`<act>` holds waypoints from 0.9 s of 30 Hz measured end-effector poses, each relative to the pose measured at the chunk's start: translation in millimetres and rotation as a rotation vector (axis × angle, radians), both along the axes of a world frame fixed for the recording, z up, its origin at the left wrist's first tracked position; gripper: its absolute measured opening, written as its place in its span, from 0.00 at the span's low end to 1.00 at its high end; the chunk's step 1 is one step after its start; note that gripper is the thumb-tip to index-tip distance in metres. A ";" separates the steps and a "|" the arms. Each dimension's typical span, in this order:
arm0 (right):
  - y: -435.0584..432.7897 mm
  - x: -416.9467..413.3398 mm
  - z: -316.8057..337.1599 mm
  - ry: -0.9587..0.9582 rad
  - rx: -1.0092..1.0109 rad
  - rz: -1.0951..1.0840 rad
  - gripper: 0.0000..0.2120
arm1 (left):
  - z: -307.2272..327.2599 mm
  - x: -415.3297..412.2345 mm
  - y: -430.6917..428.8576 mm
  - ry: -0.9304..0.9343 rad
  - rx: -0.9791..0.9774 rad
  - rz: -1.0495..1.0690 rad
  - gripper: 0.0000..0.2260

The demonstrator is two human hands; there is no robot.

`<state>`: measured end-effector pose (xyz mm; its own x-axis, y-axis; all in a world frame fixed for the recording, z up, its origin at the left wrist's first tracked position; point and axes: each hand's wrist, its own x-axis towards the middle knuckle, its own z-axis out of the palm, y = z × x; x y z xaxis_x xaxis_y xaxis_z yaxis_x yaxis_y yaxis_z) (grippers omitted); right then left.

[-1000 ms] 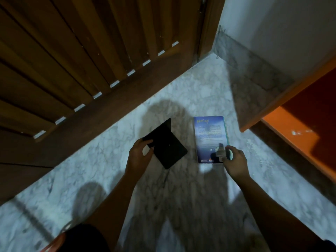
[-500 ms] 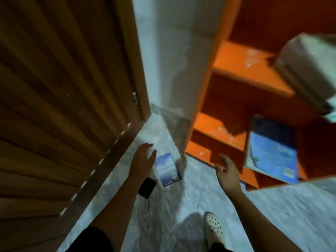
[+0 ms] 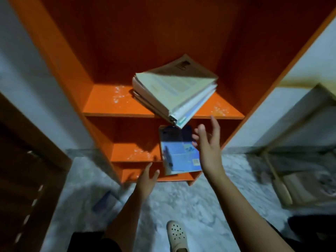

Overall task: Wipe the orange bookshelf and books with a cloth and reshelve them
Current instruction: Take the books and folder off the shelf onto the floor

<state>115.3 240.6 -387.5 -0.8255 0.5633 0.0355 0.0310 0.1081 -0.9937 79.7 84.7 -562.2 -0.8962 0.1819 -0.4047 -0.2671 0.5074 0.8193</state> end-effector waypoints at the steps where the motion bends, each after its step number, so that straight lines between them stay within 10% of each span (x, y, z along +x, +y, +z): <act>1: -2.4 -8.8 4.5 -0.019 0.021 0.049 0.26 | -7.8 -3.3 12.3 -0.011 0.008 0.000 0.23; 9: -3.8 -63.0 21.5 -0.129 -0.060 0.218 0.39 | -57.4 -28.1 68.4 0.026 -0.012 0.004 0.37; 15: -1.7 -77.1 9.0 -0.048 -0.269 0.204 0.46 | -71.4 -39.7 90.9 -0.070 0.058 0.097 0.30; 23: 21.8 -65.4 17.1 -0.024 -0.330 0.155 0.41 | -74.2 -39.5 84.8 0.093 0.076 0.150 0.24; 27: 59.6 -45.3 23.2 -0.076 -0.323 0.188 0.34 | -68.3 -38.0 63.8 -0.043 0.211 0.222 0.35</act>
